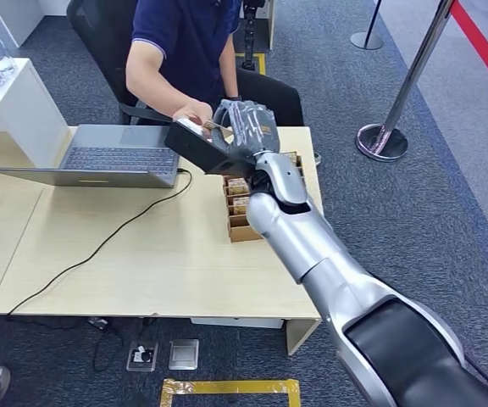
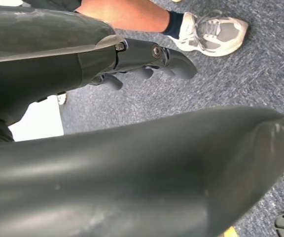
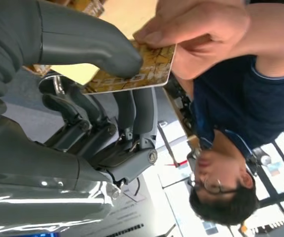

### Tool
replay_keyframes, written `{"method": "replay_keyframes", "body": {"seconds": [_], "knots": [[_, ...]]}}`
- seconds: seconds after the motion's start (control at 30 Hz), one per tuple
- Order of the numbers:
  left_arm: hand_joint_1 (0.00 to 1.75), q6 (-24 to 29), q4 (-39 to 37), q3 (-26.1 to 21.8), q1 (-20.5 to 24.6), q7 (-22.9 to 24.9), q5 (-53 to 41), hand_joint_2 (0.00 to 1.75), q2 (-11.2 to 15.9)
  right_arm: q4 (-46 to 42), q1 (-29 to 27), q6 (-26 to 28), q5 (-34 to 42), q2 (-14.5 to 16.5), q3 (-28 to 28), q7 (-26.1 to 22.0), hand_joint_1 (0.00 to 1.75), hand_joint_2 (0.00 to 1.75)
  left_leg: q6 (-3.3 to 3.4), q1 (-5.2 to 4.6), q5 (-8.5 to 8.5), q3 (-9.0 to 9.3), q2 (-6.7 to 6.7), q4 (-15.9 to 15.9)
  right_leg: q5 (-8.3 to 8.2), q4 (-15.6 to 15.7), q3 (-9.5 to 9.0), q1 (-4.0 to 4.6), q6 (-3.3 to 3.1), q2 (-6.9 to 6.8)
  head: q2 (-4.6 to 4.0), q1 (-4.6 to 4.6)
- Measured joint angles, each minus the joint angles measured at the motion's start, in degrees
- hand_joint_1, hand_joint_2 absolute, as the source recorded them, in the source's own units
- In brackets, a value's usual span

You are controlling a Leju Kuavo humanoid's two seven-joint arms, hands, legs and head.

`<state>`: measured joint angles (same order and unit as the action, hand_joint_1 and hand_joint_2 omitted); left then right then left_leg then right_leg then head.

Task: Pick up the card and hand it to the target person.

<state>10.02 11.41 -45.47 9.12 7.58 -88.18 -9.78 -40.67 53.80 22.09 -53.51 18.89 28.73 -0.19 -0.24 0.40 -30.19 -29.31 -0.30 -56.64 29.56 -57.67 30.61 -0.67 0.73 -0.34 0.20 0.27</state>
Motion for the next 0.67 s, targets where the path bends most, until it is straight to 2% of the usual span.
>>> {"method": "replay_keyframes", "body": {"seconds": [0.03, 0.07, 0.67], "knots": [[0.00, -0.1, 0.0, 0.1, -0.1, 0.1, -0.1, 0.00, 0.0, 0.6, 0.0, 0.1, 0.0, 0.2, 0.1, 0.2, 0.29, 1.75, 0.00, 0.00, 0.00, -0.04, 0.00, 0.0, 0.00, 0.0, 0.04, 0.00, 0.00, 0.00, 0.00, 0.01], [0.00, -0.2, 0.0, 0.2, -0.2, 0.2, -0.2, 0.00, 0.0, 1.0, 0.1, 0.3, 0.0, 0.4, 0.2, 0.4, 0.00, 1.75, 0.00, 0.00, 0.00, -0.07, 0.00, 0.0, 0.00, 0.0, 0.08, 0.00, 0.00, 0.00, 0.00, 0.01], [0.00, -1.5, 0.0, 2.3, -0.2, 1.2, -1.2, 0.00, -0.1, 2.9, 0.4, 3.0, 2.8, 0.3, -0.8, 0.1, 0.00, 1.75, -0.03, 0.00, 0.02, -0.06, 0.01, 0.0, -0.04, 0.0, 0.10, 0.00, -0.04, 0.01, 0.00, -0.02]]}}
